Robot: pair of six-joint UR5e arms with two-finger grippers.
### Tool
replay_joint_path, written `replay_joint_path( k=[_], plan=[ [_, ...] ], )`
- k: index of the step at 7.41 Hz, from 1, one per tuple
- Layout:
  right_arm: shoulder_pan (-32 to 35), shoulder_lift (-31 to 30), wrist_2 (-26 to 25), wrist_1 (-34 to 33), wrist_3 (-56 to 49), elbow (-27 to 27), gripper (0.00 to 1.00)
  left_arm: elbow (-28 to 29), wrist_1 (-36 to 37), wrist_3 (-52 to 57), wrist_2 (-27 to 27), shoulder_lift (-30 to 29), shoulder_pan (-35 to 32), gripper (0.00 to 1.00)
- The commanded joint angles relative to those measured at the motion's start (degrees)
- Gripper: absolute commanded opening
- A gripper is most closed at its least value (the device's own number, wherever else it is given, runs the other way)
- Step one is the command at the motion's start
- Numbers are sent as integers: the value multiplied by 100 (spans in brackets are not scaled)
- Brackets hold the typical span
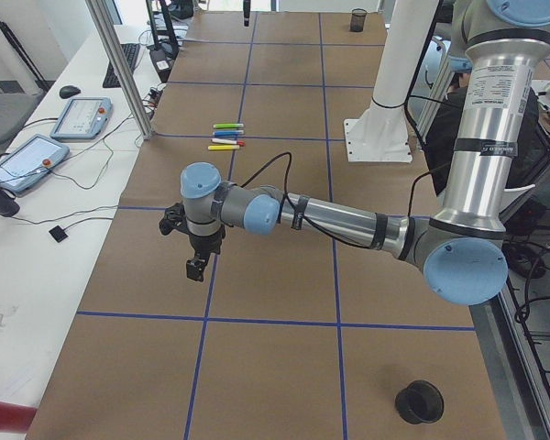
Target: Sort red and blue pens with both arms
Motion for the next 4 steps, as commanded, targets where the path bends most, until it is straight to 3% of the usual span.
replay_joint_path(
  k=[1, 3, 4],
  plan=[
    [-1005, 1165, -774, -729, 833, -262, 100, 6, 0, 2, -9, -9, 1, 100],
    [-1553, 2097, -1119, -679, 917, -1084, 100, -12, 0, 2, -35, 0, 1, 100],
    [-1695, 2833, -1112, -635, 925, -1915, 100, -21, 0, 10, -44, 17, 1, 100]
  ],
)
